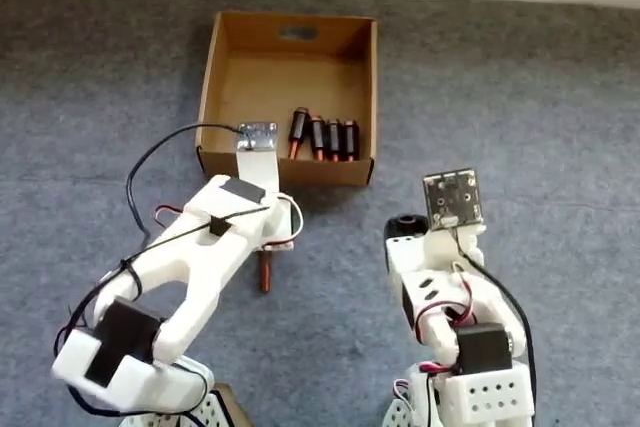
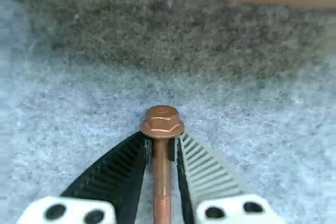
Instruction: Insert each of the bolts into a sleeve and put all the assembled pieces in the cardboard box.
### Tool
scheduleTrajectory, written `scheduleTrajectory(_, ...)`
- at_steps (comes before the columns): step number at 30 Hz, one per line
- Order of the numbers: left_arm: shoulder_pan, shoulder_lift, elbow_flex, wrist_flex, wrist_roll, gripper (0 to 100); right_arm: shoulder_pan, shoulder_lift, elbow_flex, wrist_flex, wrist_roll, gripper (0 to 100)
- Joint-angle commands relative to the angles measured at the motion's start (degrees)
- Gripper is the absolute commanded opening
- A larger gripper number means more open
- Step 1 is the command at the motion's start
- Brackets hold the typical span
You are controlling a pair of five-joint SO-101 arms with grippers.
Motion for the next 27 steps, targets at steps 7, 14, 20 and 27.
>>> scheduleTrajectory(7,-0.6,-30.1,-7.6,10.9,-0.6,1,-0.6,-1.5,-6.4,-1.8,-0.1,0.5)
scheduleTrajectory(14,-0.5,-50.4,-5.7,-0.2,-0.4,1,-5.8,-1.7,-5.9,-8.7,-0.5,0.5)
scheduleTrajectory(20,4.8,-64.6,0.7,-13.9,-0.6,1,-7.7,-1.8,-0.7,-22.5,-0.4,0.5)
scheduleTrajectory(27,12.2,-69.5,10.0,-30.8,-0.6,1,-7.7,-1.8,1.8,-30.2,-0.5,0.5)
